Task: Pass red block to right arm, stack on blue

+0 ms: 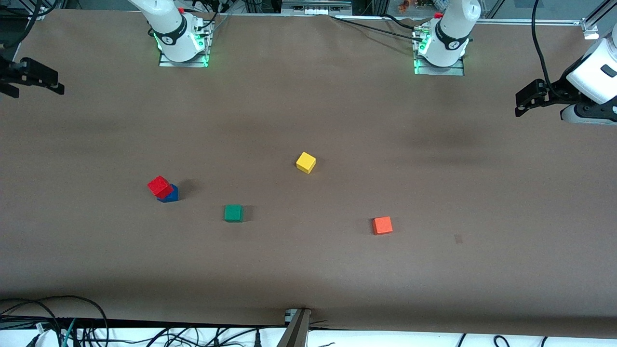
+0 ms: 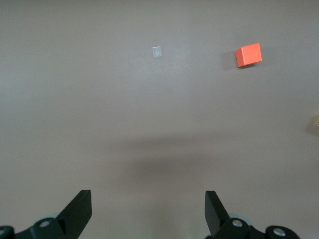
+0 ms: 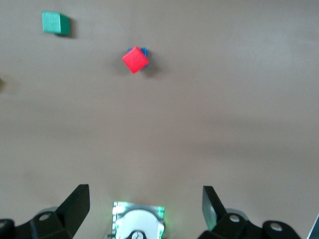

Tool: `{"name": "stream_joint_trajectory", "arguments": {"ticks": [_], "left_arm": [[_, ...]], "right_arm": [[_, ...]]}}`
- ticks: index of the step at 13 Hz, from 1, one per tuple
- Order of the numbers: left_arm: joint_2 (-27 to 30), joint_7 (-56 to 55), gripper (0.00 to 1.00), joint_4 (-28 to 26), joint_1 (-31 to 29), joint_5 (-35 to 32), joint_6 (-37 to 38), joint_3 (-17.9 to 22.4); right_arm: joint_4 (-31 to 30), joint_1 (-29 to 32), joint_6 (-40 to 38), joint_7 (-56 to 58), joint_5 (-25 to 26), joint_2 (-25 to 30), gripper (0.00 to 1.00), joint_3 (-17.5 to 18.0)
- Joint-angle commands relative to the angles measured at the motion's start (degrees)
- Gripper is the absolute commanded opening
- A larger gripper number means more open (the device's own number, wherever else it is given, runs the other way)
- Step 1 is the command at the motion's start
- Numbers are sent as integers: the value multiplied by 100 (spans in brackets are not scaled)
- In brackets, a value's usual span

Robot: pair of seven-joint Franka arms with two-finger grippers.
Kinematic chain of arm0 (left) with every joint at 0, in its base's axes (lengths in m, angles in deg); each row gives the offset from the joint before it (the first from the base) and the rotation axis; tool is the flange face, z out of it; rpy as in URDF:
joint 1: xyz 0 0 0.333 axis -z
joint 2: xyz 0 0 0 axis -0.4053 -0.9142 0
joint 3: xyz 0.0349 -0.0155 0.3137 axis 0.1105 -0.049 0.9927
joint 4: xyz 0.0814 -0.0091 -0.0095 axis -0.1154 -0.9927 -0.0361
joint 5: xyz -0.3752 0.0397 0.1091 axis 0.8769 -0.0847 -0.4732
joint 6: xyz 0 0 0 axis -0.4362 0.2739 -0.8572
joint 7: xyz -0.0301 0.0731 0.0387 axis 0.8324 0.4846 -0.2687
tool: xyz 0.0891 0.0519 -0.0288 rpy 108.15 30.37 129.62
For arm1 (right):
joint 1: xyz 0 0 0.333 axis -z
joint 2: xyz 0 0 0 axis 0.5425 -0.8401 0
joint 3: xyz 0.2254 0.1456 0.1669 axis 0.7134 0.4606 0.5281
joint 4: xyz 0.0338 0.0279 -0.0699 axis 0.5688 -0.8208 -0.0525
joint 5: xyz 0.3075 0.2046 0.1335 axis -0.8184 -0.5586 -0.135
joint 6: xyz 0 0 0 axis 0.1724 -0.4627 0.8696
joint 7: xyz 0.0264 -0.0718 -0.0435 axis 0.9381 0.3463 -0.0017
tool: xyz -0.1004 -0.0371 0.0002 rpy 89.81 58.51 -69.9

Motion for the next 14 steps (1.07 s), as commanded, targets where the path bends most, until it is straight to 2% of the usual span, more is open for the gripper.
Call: {"name": "stream_joint_trajectory", "arguments": {"ticks": [1,5,8,11,14], "left_arm": [[77,-56,100,-44,104,23,-39,83],[77,-48,100,-35,86,50,-48,91],[77,-48,100,-35,86,50,-48,91],[77,-47,100,-35,69,58,-48,91],[77,-47,100,-35,60,58,-48,91]], "right_arm": [[-151,110,-123,3,68,199,100,166],[-134,93,-448,21,42,138,100,140],[-90,66,-387,30,50,59,100,140],[296,66,-448,47,42,-196,100,140],[314,66,-440,30,59,-214,100,149]]}}
